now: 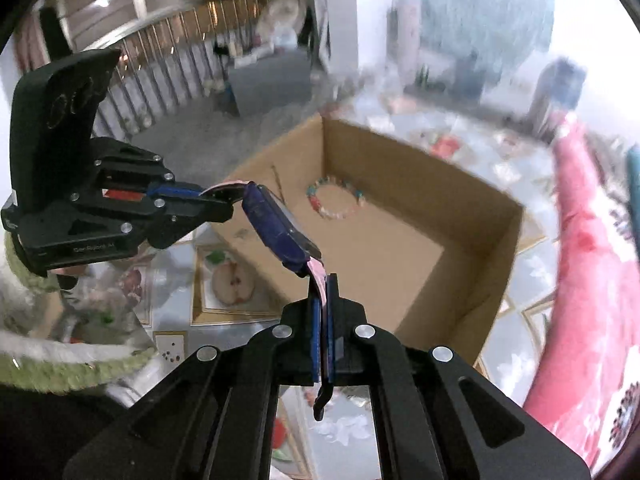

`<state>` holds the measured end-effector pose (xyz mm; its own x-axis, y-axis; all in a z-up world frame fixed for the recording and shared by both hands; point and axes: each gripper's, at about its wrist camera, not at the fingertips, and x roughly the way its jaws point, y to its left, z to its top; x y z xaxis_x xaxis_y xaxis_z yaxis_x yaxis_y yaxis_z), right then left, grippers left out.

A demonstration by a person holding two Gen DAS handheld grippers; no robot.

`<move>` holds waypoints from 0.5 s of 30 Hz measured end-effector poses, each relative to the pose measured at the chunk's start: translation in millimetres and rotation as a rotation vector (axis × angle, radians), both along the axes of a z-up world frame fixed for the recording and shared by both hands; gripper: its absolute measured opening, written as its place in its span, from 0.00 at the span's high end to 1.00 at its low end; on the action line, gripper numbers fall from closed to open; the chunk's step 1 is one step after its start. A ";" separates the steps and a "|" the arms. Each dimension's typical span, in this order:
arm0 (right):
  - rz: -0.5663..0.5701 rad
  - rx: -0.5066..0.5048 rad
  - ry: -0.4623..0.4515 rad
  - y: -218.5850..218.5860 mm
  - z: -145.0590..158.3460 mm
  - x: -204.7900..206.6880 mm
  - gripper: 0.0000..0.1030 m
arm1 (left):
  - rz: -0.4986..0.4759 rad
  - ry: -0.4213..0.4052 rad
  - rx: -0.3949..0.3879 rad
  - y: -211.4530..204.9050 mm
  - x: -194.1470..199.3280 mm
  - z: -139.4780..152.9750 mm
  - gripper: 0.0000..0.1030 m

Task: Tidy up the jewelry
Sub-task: 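Lower the watch into the box with the right gripper while the left gripper holds the strap, then open both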

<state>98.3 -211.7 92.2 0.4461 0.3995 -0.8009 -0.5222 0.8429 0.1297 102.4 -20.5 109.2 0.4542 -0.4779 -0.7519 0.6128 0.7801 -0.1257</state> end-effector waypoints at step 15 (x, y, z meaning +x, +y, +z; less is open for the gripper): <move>-0.077 -0.275 0.387 3.6 -96.5 171.4 0.92 | 0.126 0.565 0.081 -35.0 174.0 -111.9 0.86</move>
<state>269.8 -208.1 -4.2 0.1144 0.1272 -0.9853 -0.4146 0.9074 0.0690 276.4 -55.5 -2.7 0.0215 -0.3771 -0.9259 0.3698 0.8635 -0.3431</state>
